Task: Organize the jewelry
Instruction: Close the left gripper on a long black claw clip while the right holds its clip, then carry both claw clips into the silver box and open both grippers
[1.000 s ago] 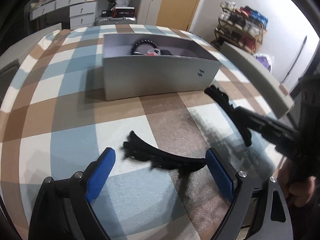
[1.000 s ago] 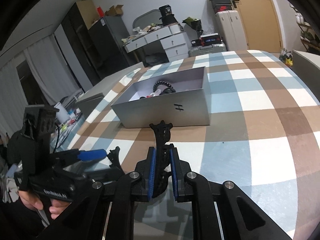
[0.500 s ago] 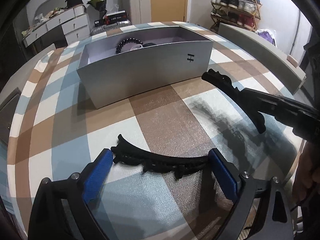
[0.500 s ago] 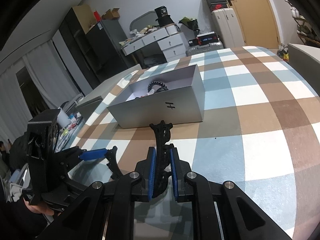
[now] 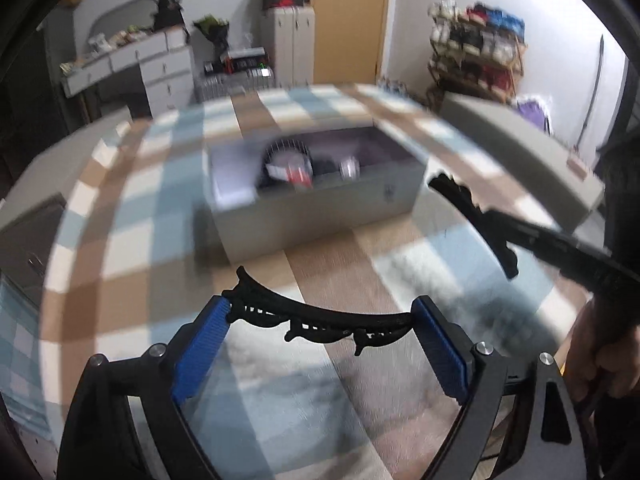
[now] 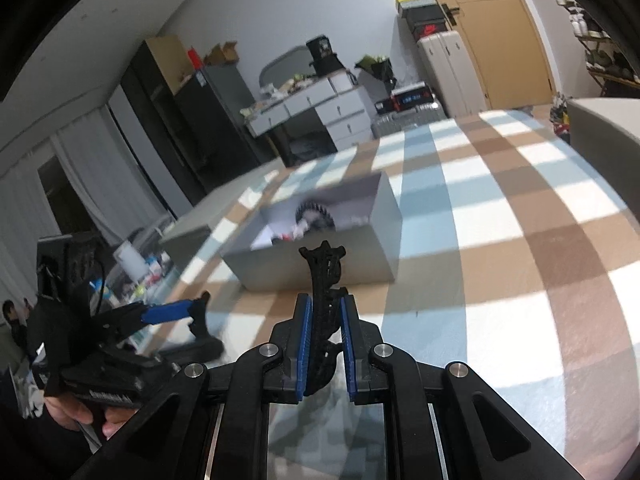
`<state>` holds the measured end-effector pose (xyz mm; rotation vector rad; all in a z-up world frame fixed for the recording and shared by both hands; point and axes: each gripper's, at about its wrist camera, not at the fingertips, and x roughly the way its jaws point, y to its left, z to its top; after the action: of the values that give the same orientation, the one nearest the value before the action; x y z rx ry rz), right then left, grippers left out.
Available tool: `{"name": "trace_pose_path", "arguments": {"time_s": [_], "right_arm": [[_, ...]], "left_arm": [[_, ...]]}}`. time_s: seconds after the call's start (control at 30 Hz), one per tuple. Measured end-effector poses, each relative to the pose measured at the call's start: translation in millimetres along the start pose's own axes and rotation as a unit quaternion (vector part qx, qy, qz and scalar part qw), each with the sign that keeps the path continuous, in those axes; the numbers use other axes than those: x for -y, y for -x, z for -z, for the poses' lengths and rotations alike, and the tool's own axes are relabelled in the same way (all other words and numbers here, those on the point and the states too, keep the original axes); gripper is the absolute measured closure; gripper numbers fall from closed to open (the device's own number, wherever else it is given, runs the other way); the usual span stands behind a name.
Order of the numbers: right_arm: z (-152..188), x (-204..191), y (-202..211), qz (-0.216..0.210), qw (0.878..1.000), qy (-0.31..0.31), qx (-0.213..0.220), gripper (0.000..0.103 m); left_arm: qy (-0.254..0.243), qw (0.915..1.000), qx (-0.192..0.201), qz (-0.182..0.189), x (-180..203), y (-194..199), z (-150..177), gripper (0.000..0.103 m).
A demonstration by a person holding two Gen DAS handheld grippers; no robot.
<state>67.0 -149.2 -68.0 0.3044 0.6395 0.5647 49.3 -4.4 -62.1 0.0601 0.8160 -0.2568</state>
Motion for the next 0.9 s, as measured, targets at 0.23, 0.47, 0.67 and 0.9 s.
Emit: {"name": "trace_pose_path", "arguments": {"time_s": [0.23, 0.47, 0.67, 0.9], "right_arm": [[-33, -7, 8, -0.007, 0.999, 0.03, 0.037, 0.089], [-71, -16, -15, -0.022, 0.997, 0.068, 0.033, 0.089], [-91, -14, -34, -0.046, 0.995, 0.083, 0.034, 0.089], [-101, -5, -67, -0.059, 0.995, 0.076, 0.007, 0.089]], "left_arm": [[0.007, 0.9982, 0.057, -0.015, -15, 11, -40, 0.014], [0.028, 0.9956, 0.09, 0.008, -28, -4, -63, 0.014], [0.037, 0.9947, 0.091, 0.032, -30, -16, -72, 0.014], [0.048, 0.9938, 0.085, 0.052, -36, -33, -80, 0.014]]}}
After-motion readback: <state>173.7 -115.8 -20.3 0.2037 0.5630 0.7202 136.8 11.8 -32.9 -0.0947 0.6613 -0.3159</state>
